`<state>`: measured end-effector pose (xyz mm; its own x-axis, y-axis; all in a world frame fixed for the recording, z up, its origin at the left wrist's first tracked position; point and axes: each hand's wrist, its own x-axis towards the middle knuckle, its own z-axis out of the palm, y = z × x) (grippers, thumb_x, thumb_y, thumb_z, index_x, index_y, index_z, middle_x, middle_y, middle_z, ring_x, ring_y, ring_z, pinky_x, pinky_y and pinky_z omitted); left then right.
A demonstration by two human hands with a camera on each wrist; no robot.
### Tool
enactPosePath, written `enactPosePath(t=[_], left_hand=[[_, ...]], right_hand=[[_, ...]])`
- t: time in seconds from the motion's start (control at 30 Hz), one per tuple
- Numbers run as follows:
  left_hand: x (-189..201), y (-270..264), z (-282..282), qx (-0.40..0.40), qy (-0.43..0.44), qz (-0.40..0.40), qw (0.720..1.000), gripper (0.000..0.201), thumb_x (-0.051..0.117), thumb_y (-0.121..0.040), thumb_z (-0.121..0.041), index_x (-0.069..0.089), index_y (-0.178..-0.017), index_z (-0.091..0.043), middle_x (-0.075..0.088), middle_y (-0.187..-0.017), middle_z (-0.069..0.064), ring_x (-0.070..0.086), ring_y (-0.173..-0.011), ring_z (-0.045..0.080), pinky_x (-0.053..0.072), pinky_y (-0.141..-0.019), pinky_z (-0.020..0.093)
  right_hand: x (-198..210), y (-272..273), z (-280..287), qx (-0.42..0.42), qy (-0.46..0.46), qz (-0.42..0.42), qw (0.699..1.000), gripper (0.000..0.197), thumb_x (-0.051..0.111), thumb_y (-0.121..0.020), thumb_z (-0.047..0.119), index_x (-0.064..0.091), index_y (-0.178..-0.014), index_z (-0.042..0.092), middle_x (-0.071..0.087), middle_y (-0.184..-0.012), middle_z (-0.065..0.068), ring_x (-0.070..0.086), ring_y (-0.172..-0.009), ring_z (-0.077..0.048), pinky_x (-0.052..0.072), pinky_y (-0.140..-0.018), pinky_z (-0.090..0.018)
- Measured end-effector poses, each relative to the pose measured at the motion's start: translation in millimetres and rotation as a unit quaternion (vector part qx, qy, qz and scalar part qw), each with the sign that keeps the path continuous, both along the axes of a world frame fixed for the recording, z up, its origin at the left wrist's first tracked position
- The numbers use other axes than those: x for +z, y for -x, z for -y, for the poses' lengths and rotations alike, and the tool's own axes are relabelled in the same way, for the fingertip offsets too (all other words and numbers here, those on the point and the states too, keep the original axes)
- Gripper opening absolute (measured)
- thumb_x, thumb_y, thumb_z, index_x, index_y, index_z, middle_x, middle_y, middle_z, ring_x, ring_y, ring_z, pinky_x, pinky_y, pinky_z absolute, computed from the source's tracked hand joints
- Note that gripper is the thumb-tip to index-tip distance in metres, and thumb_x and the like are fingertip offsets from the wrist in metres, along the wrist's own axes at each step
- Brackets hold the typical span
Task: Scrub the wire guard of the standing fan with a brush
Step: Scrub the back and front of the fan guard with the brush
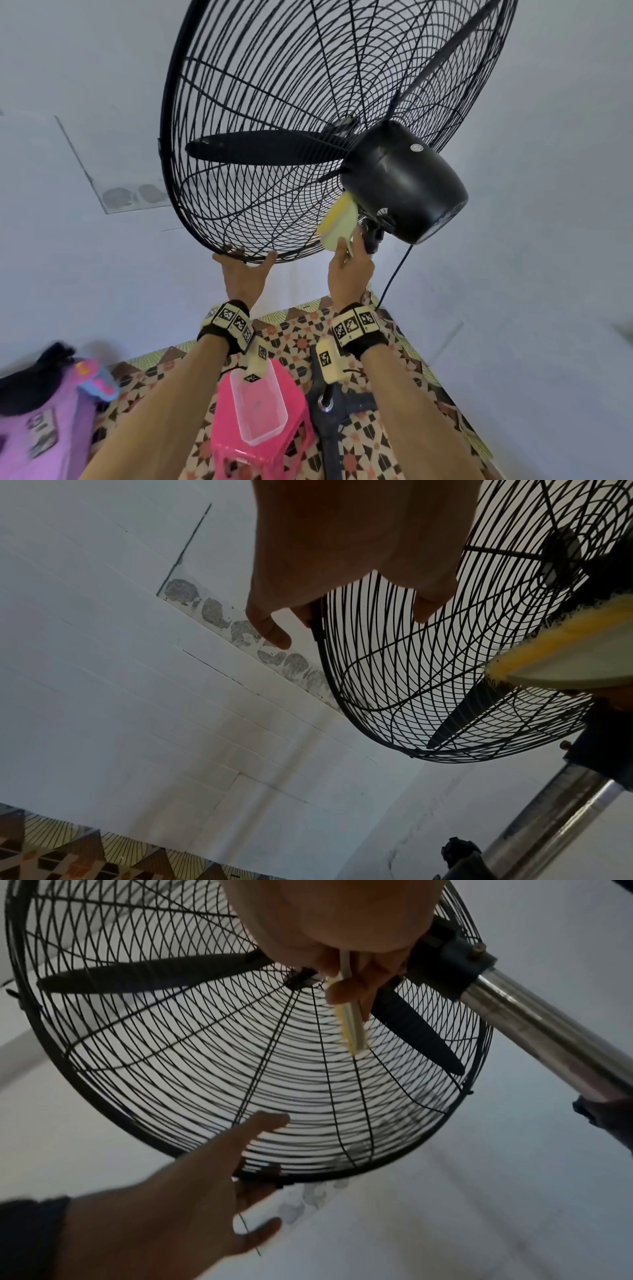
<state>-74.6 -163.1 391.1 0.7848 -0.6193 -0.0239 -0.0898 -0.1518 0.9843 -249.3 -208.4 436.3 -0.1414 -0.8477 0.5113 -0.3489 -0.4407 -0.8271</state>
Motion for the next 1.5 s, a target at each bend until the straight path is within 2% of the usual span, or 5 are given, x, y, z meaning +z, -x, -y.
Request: enactPosePath(t=[0.63, 0.77, 0.97, 1.23, 1.5], left_hand=[[2.9, 11.2, -2.5, 0.021, -0.014, 0.006, 1.0, 0.141, 0.082, -0.082, -0.055, -0.025, -0.158, -0.002, 0.034, -0.165, 0.011, 0.037, -0.149, 0.026, 0.032, -0.122, 0.039], [1.3, 11.7, -2.7, 0.03, -0.015, 0.009, 0.999, 0.14, 0.082, -0.083, -0.054, -0.024, -0.158, -0.002, 0.037, -0.163, 0.01, 0.039, -0.148, 0.025, 0.033, -0.121, 0.037], [-2.1, 11.6, 0.6, 0.044, -0.017, 0.007, 0.999, 0.139, 0.083, -0.084, -0.051, -0.025, -0.157, -0.001, 0.035, -0.164, 0.011, 0.036, -0.149, 0.026, 0.032, -0.121, 0.037], [-16.5, 26.1, 14.2, 0.09, 0.028, -0.022, 0.995, 0.099, 0.085, -0.086, -0.037, 0.013, -0.149, -0.014, 0.039, -0.152, 0.01, 0.042, -0.13, 0.019, 0.036, -0.12, 0.045], [-25.0, 25.1, 48.5, 0.039, 0.016, -0.187, 0.982, 0.162, 0.09, -0.065, -0.055, -0.045, -0.148, -0.024, 0.034, -0.165, 0.007, 0.042, -0.147, 0.024, 0.028, -0.119, 0.043]], right_hand=[[-69.5, -3.5, -12.2, 0.075, -0.056, -0.125, 0.988, 0.048, 0.05, -0.106, 0.031, 0.048, -0.152, 0.019, 0.072, -0.074, -0.012, 0.066, -0.063, -0.028, 0.057, -0.064, -0.035], [-37.4, 9.6, -5.5, 0.002, 0.001, -0.005, 1.0, 0.043, 0.056, -0.105, 0.017, 0.054, -0.147, 0.009, 0.076, -0.096, -0.014, 0.072, -0.078, -0.022, 0.046, -0.067, -0.013], [-43.3, -0.1, 0.9, 0.074, -0.042, -0.049, 0.995, 0.045, 0.055, -0.105, 0.021, 0.052, -0.148, 0.009, 0.075, -0.104, -0.022, 0.075, -0.09, -0.033, 0.062, -0.081, -0.044], [-21.8, 22.2, 11.2, 0.053, -0.005, 0.036, 0.998, 0.042, 0.054, -0.106, 0.018, 0.052, -0.148, 0.01, 0.072, -0.12, -0.017, 0.074, -0.1, -0.025, 0.037, -0.081, 0.008], [-76.1, 16.6, 11.9, 0.137, -0.025, -0.098, 0.985, 0.046, 0.055, -0.105, 0.022, 0.051, -0.15, 0.016, 0.077, -0.086, -0.012, 0.074, -0.075, -0.025, 0.056, -0.064, -0.028]])
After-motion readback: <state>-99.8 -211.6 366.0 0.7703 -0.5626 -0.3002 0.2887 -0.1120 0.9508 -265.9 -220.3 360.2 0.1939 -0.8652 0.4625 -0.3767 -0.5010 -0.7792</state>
